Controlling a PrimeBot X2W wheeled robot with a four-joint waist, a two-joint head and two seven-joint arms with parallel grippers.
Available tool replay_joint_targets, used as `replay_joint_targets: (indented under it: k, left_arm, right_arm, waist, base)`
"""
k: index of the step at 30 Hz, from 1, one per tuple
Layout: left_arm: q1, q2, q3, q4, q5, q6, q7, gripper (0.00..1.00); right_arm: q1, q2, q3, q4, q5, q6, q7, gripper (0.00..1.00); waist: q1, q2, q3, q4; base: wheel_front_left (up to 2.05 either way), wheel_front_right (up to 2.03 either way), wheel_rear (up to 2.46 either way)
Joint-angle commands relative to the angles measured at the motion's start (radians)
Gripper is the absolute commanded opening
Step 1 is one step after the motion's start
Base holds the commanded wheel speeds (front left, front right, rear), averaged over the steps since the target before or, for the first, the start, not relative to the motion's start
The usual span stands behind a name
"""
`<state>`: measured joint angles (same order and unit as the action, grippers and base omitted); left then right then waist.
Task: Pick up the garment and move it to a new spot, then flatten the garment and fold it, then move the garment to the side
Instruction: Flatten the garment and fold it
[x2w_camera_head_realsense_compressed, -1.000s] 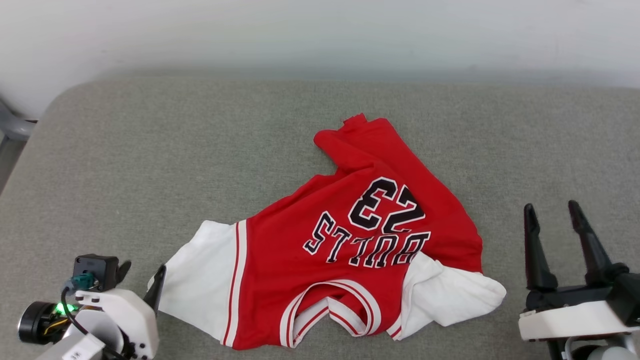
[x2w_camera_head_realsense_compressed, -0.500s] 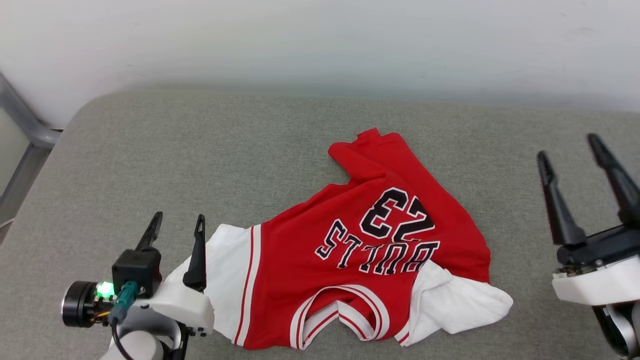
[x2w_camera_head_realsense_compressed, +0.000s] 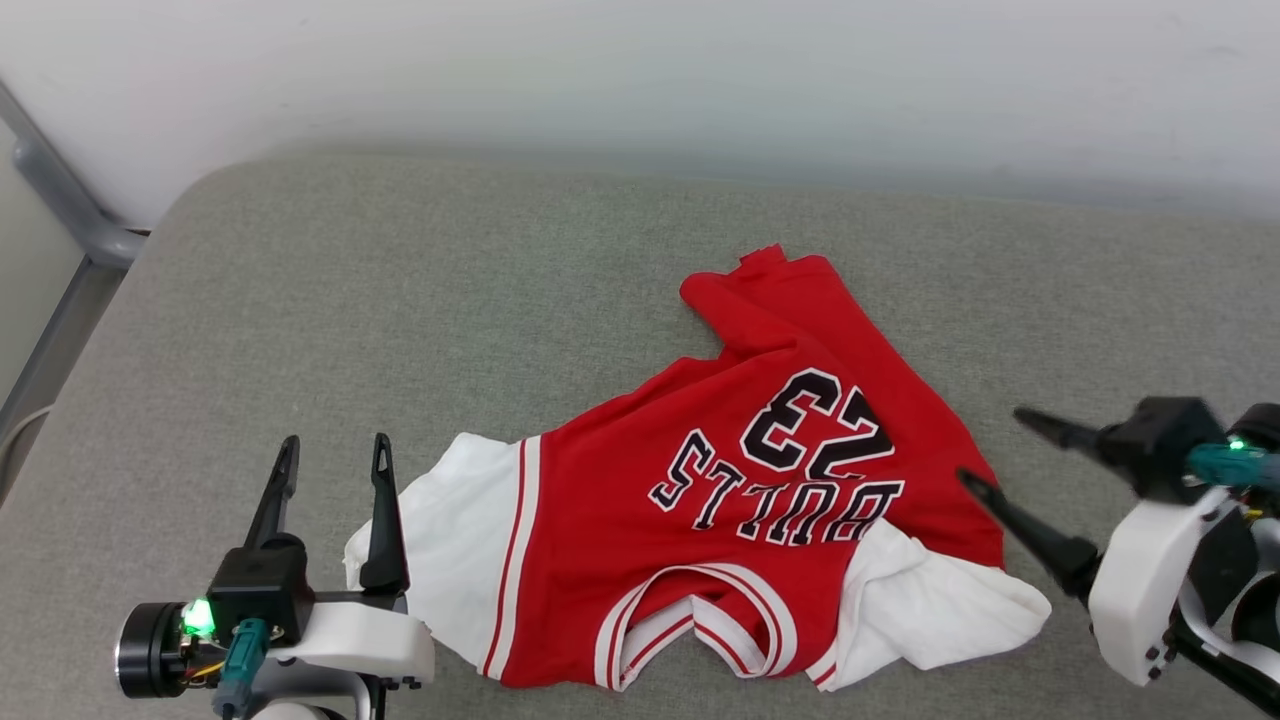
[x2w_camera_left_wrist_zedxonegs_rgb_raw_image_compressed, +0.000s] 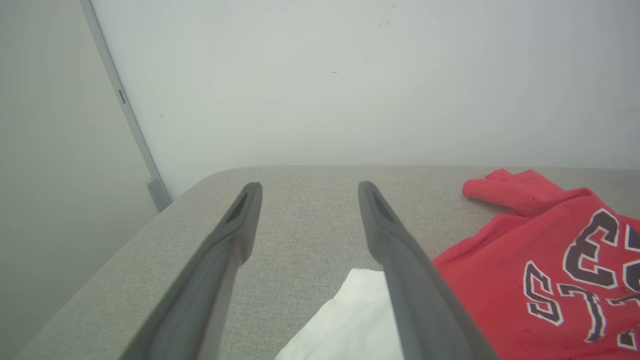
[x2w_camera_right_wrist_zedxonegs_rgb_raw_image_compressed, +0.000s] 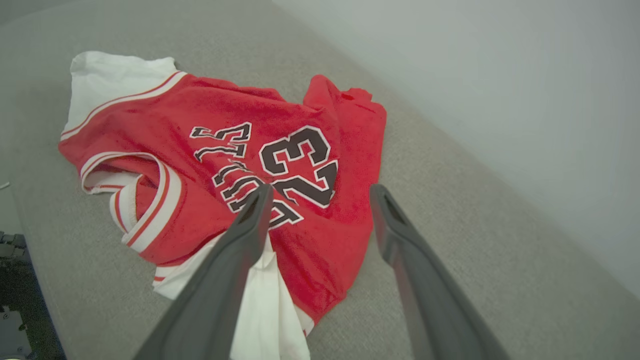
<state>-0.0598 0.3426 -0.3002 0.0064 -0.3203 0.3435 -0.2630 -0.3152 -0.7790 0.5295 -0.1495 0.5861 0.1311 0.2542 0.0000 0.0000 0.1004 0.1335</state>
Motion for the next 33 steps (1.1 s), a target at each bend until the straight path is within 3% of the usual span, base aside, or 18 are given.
replay_joint_targets:
  k: [1,8,22,23,24,25,33]
  left_arm:
    - [0.013,-0.01,0.008,0.007,0.014,-0.012,-0.002,1.0]
    - [-0.018,-0.086,0.049,0.022,0.091,-0.083,-0.002,1.0]
    - [-0.059,-0.208,0.106,0.048,0.191,-0.188,-0.002,1.0]
    - [-0.06,-0.213,0.111,0.049,0.195,-0.193,-0.003,1.0]
    - [-0.061,-0.217,0.117,0.05,0.199,-0.197,-0.003,1.0]
    - [-0.061,-0.22,0.124,0.052,0.203,-0.202,-0.003,1.0]
    - [-0.065,-0.242,0.154,0.064,0.23,-0.227,-0.003,1.0]
  right_arm:
    - [-0.023,-0.016,0.022,0.001,0.017,-0.001,0.036,1.0]
    - [-0.086,-0.084,0.195,0.051,0.067,-0.001,0.257,1.0]
    - [-0.171,-0.045,0.495,0.293,0.123,-0.001,0.23,1.0]
    - [-0.181,-0.04,0.507,0.306,0.127,-0.001,0.211,0.63]
    - [-0.197,-0.033,0.508,0.318,0.131,-0.001,0.187,0.19]
    - [-0.218,-0.03,0.508,0.326,0.136,-0.001,0.166,0.0]
    - [-0.376,-0.02,0.449,0.385,0.116,-0.001,-0.037,0.0]
  waist:
    - [0.0,0.0,0.009,0.008]
    - [0.0,0.0,0.054,0.043]
    - [0.0,0.0,0.154,0.106]
    - [0.0,0.0,0.156,0.106]
    - [0.0,0.0,0.157,0.105]
    - [0.0,0.0,0.157,0.102]
    - [0.0,0.0,0.131,0.086]
  base:
    - [0.0,0.0,0.0]
    - [0.0,0.0,0.0]
    - [0.0,0.0,0.0]
    - [0.0,0.0,0.0]
    - [0.0,0.0,0.0]
    - [0.0,0.0,0.0]
    - [0.0,0.0,0.0]
